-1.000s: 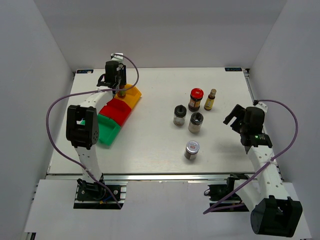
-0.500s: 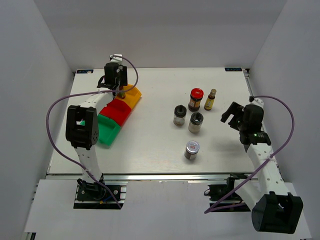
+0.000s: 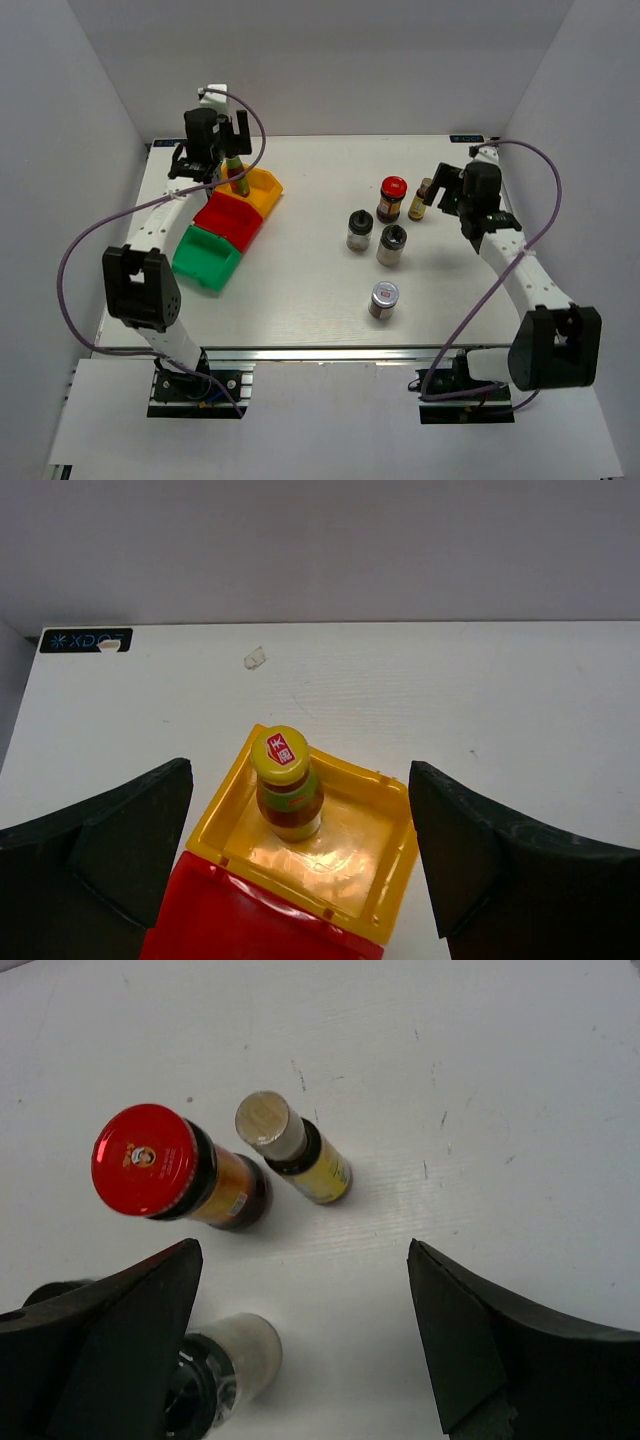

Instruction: Organize the condiment bottles

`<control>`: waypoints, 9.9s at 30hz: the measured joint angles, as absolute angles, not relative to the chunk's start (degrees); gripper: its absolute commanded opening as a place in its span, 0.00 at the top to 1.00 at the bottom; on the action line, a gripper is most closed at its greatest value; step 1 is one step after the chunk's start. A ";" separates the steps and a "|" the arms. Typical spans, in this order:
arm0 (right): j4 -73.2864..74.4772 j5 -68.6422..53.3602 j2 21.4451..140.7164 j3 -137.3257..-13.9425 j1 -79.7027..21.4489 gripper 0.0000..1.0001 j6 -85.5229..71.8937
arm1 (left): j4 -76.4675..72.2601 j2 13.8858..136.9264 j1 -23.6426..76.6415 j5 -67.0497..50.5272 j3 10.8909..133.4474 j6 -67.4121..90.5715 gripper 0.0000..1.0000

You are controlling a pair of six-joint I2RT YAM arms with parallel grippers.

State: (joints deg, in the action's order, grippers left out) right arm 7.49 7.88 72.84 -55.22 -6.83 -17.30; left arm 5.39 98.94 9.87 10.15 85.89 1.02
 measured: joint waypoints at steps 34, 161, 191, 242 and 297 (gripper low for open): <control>4.27 19.44 97.23 -70.83 -11.81 0.81 -14.48 | 6.31 73.17 11.44 -5.19 55.31 14.15 0.02; 24.75 17.85 81.10 -85.76 -23.24 0.11 -6.81 | -44.73 111.79 13.85 5.76 58.41 -2.55 0.76; 21.98 18.04 81.12 -82.94 -23.20 0.11 -4.25 | -55.27 115.11 13.93 11.00 53.69 3.44 0.22; 35.11 24.16 64.01 -56.99 -21.06 0.11 -26.48 | -2.35 99.79 40.75 -6.87 61.67 2.55 0.02; 28.45 20.84 60.69 -53.45 -18.00 0.11 -23.49 | -4.54 84.01 43.38 22.50 61.93 0.91 0.50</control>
State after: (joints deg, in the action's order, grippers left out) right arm 28.45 20.84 60.69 -53.45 -18.00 -23.49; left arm -4.54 84.01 43.38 22.50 61.93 0.91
